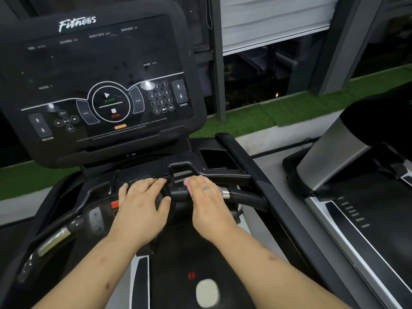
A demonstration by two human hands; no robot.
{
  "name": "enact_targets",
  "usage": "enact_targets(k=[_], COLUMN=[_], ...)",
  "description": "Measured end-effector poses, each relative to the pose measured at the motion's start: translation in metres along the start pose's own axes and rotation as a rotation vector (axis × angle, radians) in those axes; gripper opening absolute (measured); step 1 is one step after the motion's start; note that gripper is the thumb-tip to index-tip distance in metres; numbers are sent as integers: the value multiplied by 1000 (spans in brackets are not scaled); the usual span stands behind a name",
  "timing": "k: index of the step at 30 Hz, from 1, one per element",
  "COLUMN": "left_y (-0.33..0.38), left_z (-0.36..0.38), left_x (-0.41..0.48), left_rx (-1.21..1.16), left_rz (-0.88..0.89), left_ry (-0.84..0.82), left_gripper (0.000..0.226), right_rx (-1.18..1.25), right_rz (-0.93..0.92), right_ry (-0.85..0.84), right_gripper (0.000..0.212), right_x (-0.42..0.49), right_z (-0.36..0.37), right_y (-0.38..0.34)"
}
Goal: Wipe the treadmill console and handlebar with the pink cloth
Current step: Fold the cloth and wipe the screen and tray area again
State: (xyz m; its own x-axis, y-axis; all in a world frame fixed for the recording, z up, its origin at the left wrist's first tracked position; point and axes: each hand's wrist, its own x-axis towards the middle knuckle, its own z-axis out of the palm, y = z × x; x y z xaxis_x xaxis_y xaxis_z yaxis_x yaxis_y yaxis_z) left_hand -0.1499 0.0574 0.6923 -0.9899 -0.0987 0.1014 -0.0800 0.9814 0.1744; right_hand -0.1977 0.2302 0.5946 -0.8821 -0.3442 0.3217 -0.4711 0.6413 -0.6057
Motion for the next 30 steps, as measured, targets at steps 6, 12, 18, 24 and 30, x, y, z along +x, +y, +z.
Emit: enact_targets(k=[6,12,18,24,30], left_y=[0,0,-2,-2,-1], left_z=[0,-1,-2,0,4], left_x=[-1,-2,-2,-1,-1], left_rx=[0,-9,-13,12,50], left_rz=[5,18,27,30,17], left_ry=[5,-2,-13,-4,9], left_gripper=[55,56,59,59,60], right_rx=[18,77,115,69,24], right_rz=[106,180,295,237,67], right_ry=[16,2,114,111,-5], right_gripper=[71,56,50,46,50], right_x=[-22,-42,-40,-20,-13], right_z=[-27,-54,-40,-26,-19], right_y=[56,86,80,49,17])
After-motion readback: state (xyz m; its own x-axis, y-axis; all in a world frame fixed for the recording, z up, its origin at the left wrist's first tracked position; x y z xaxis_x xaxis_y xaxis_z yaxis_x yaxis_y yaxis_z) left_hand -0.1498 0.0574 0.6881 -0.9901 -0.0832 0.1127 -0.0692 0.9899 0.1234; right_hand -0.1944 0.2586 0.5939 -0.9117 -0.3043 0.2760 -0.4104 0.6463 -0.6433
